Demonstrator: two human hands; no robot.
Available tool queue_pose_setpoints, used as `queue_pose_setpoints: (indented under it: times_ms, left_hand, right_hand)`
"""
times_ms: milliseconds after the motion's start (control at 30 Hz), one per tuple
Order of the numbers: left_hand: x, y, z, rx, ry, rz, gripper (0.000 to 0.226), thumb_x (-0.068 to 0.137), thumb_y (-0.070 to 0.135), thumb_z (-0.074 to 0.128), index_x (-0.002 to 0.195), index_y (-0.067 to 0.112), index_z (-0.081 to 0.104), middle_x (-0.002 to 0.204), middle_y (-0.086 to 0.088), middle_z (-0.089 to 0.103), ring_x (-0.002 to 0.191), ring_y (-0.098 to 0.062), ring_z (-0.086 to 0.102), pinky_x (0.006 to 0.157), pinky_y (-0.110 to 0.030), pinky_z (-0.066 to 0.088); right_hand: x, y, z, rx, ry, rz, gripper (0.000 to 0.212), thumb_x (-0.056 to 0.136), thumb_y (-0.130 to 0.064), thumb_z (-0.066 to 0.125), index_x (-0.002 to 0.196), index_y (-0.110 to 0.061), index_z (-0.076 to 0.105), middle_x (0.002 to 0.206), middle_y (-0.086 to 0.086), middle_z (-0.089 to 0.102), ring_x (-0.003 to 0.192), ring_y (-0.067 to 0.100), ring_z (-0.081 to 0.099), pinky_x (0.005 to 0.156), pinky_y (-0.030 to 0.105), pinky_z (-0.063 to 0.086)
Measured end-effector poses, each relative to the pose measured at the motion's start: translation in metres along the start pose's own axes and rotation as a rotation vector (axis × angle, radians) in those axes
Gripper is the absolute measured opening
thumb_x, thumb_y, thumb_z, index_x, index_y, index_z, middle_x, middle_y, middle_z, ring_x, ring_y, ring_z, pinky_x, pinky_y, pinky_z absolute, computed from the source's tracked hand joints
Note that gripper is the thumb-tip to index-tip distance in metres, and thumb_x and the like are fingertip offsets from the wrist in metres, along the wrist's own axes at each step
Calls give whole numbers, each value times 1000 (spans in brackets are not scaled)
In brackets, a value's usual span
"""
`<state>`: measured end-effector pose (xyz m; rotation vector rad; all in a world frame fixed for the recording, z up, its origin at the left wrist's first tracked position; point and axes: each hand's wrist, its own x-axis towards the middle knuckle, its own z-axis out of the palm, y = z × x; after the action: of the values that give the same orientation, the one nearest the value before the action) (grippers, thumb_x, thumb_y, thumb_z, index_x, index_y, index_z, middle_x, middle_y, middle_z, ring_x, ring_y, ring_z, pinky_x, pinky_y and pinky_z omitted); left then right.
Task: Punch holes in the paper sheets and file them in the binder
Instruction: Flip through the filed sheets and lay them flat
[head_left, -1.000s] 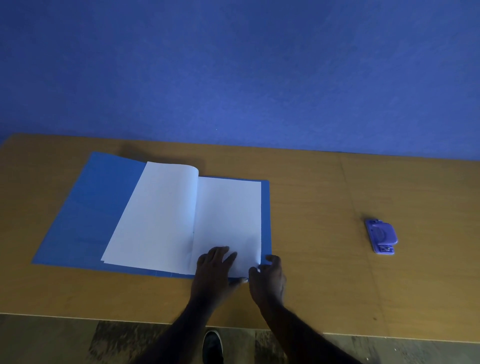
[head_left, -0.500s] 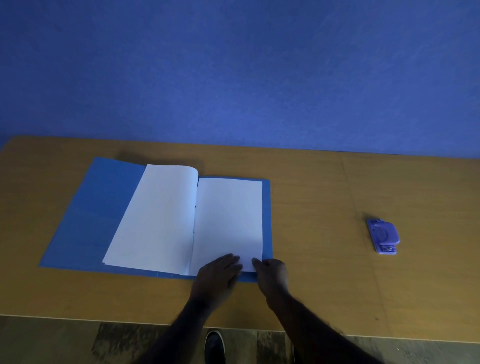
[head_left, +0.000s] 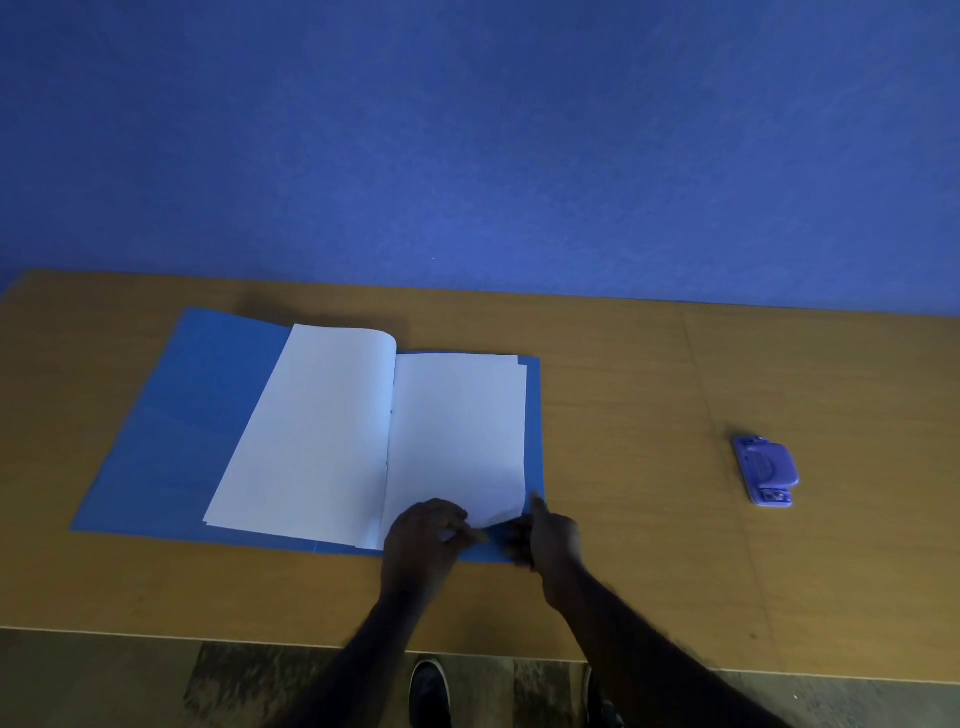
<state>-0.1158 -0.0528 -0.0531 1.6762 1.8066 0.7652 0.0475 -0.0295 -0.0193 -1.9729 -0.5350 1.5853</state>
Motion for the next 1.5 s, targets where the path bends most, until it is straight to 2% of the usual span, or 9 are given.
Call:
queue_pose_setpoints:
  times_ms: [133,367,567,667,900,1000,1200,1367,1500]
  left_hand:
    - [-1,8,-5,-233,148,-140,13,79,35,74,84,23,71,81,19,68,77,3,64,60,-9,48]
    - [3,11,-44,-334,698,-442,41,92,30,60,59,6,55,52,-4,50,47,-11,45,44,-10,29]
    - [-12,-31,-77,-709,986,-757,31,87,36,64,64,14,62,57,7,62,55,-12,55,66,-35,50]
    - [-20,-49,-85,-716,1047,-891,32,85,38,67,80,7,67,81,-9,68,66,-21,62,75,-44,57]
    - [-25,-44,-101,-578,1041,-906,43,85,36,68,105,-2,64,95,-14,65,80,-25,60,81,-41,54]
    - [-32,-19,-99,-360,963,-589,58,80,48,67,118,6,56,102,-14,58,77,-17,54,72,-40,50]
    - [-47,-1,-80,61,447,-62,69,58,50,78,110,8,60,100,1,57,81,-14,51,67,-21,43]
    - [-40,1,-74,34,487,-148,24,65,4,83,78,6,62,70,4,55,57,-9,48,55,-14,38]
    - [-35,-3,-76,-135,667,-404,26,86,22,66,75,-2,66,68,-12,68,55,-20,60,60,-31,52]
  right_hand:
    - [2,0,2,-21,3,-1,36,98,-40,50,96,-5,61,92,18,70,69,25,66,42,24,48]
    - [3,5,6,-178,6,-149,18,86,-15,70,85,2,66,90,23,70,68,30,66,64,44,57]
    - [-6,-2,12,-277,42,-336,25,84,-19,69,65,-6,58,59,6,56,54,20,50,52,32,39]
    - [-16,-8,17,-294,36,-460,37,84,-18,67,56,-16,44,51,-4,43,49,14,39,50,27,31]
    - [-39,-26,47,-356,-64,-663,37,84,-25,69,57,-20,46,51,-7,45,46,5,40,46,19,32]
    - [-51,-34,66,-366,-127,-724,39,84,-24,69,55,-21,43,48,-8,41,44,4,41,44,15,32]
    - [-67,-45,109,-450,-216,-792,35,81,-32,68,54,-28,46,48,-13,50,49,2,49,48,12,32]
    - [-76,-49,134,-572,-355,-769,18,81,-37,66,69,-26,58,63,-11,61,64,5,60,64,28,52]
    - [-79,-52,140,-605,-454,-757,38,75,-60,67,95,-28,64,83,-12,68,77,5,64,69,26,53]
